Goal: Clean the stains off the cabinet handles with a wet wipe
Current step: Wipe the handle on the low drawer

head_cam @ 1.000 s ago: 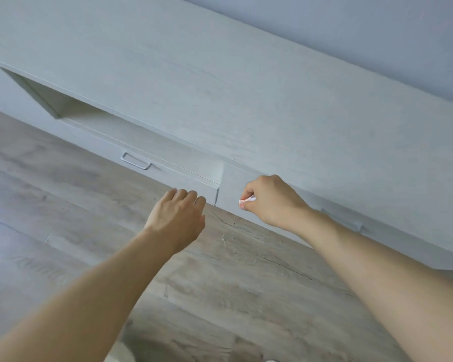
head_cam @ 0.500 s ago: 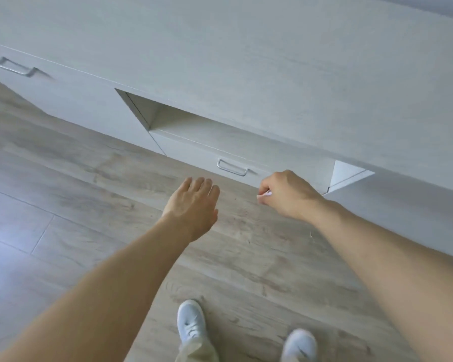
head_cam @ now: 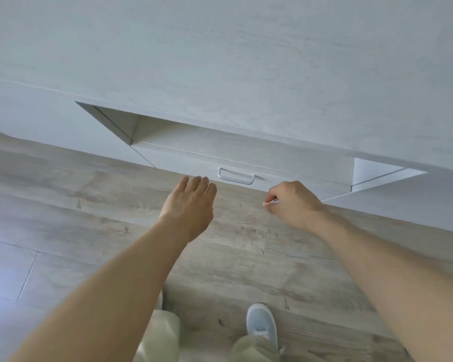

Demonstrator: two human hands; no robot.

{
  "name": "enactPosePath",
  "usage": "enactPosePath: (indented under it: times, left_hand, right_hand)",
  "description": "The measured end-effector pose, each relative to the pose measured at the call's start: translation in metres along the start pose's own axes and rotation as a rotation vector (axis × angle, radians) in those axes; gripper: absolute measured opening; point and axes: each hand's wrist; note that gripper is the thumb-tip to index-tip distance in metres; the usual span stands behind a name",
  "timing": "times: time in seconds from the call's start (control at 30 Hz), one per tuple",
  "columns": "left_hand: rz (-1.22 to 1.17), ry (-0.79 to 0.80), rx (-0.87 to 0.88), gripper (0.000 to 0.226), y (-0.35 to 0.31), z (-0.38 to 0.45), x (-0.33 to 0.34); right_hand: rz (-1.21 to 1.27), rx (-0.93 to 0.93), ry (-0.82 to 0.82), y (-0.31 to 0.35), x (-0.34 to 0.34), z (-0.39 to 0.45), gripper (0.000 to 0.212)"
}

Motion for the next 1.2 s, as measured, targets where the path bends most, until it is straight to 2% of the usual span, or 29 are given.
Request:
enactPosePath:
  times: [0.07,0.3,0.33,0.47,0.53,0.63,0.8,0.9,1.07,1.2]
  left_hand:
    - [0.036,-0.003,0.035,0.054,0.012,0.013,0.012]
    - [0.096,-0.205,0.037,0.061,0.029,0.082,0.104]
    - [0.128,-0.271,0.036,0.062,0.031,0.091,0.123]
    - [0.197,-0.696,0.067,0.076,0.041,0.13,0.194]
    - [0.219,-0.841,0.063,0.083,0.045,0.149,0.221]
    - [0.276,-1.022,0.03,0.086,0.047,0.176,0.241]
    - [0.346,-1.238,-0.02,0.087,0.05,0.212,0.254]
    - [0.453,-1.341,-0.022,0.082,0.061,0.222,0.251]
    - [0.424,-1.348,-0.039,0.076,0.061,0.214,0.254]
    - [0.493,-1.363,-0.052,0.081,0.052,0.224,0.255]
  right_hand:
    - [0.02,-0.013,-0.034,0.007,0.007,0.014,0.015]
    - [0.042,-0.084,-0.276,0.003,0.065,0.084,0.018]
    - [0.034,-0.119,-0.306,0.001,0.074,0.093,0.019]
    - [0.078,-0.345,-0.51,-0.009,0.103,0.123,0.017]
    - [0.056,-0.484,-0.646,-0.012,0.112,0.135,0.014]
    - [-0.009,-0.664,-0.876,-0.018,0.12,0.149,0.018]
    - [-0.017,-0.772,-1.137,-0.027,0.125,0.164,0.014]
    - [-0.059,-0.796,-1.172,-0.03,0.13,0.163,0.014]
    - [-0.047,-0.746,-1.161,-0.038,0.131,0.15,0.014]
    - [-0.077,-0.697,-1.161,-0.058,0.129,0.142,0.012]
Point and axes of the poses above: each hand's wrist, its own z-axis towards the middle knuckle, its own x-axis out of the palm, y = z × x, and after that the axes turned 5 degrees about z, right-handed
